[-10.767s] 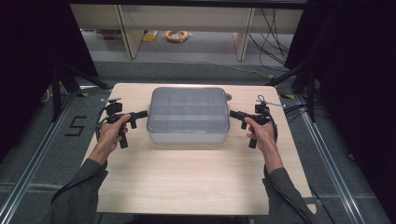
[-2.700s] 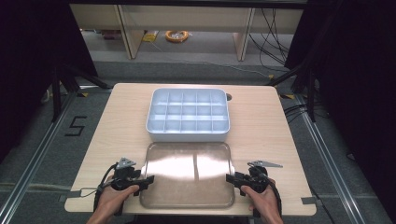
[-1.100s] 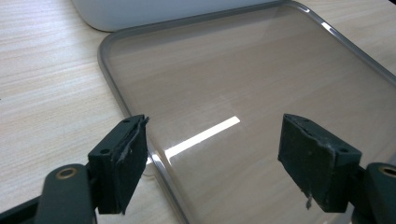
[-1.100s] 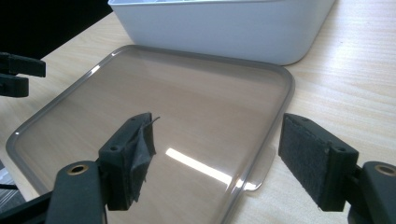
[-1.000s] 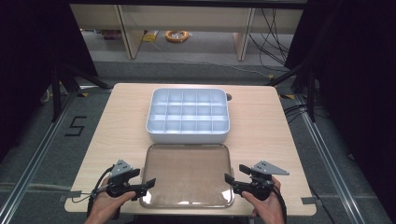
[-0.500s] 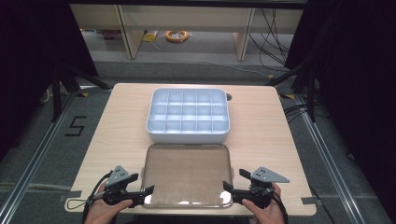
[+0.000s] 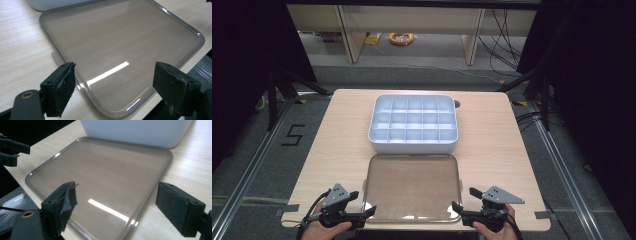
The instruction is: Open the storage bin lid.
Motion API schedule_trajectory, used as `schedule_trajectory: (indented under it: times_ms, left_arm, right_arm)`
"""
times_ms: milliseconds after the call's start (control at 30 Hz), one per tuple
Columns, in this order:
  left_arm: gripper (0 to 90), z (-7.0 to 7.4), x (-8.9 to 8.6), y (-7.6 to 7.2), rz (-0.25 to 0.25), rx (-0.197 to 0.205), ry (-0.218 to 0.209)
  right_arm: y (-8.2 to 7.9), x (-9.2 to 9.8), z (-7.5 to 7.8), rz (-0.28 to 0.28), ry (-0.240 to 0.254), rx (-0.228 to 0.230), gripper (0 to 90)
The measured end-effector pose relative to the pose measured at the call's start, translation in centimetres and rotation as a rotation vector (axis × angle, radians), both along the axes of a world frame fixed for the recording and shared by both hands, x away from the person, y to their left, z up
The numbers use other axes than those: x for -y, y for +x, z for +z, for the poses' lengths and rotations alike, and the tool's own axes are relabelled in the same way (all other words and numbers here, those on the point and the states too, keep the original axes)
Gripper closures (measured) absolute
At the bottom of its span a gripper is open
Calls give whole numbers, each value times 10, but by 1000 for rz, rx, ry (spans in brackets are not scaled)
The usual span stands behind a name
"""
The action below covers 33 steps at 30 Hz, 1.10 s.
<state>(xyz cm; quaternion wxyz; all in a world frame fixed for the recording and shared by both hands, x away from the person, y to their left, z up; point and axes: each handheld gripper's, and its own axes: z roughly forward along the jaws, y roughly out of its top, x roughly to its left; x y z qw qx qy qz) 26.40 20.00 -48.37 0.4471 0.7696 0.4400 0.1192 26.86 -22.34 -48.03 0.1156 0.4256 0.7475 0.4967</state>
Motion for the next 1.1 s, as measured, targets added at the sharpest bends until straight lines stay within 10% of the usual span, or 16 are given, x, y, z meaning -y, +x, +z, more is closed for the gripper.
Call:
schedule_trajectory:
  times_ms: [433,467,733,1100]
  left_arm:
    - [178,-3,-1,-18,-14,-9,2]
    - [178,-3,-2,-19,-20,-10,6]
    - [179,-6,-3,-33,-31,-18,-4]
    - [180,-8,-2,-45,-48,-7,32]
  right_arm:
    - [-24,-2,-6,-4,-16,-81,179]
    - [-23,0,-8,22,-42,-19,179]
    - [-39,1,-9,-6,-14,-82,179]
    - [-43,6,-11,18,-41,-50,178]
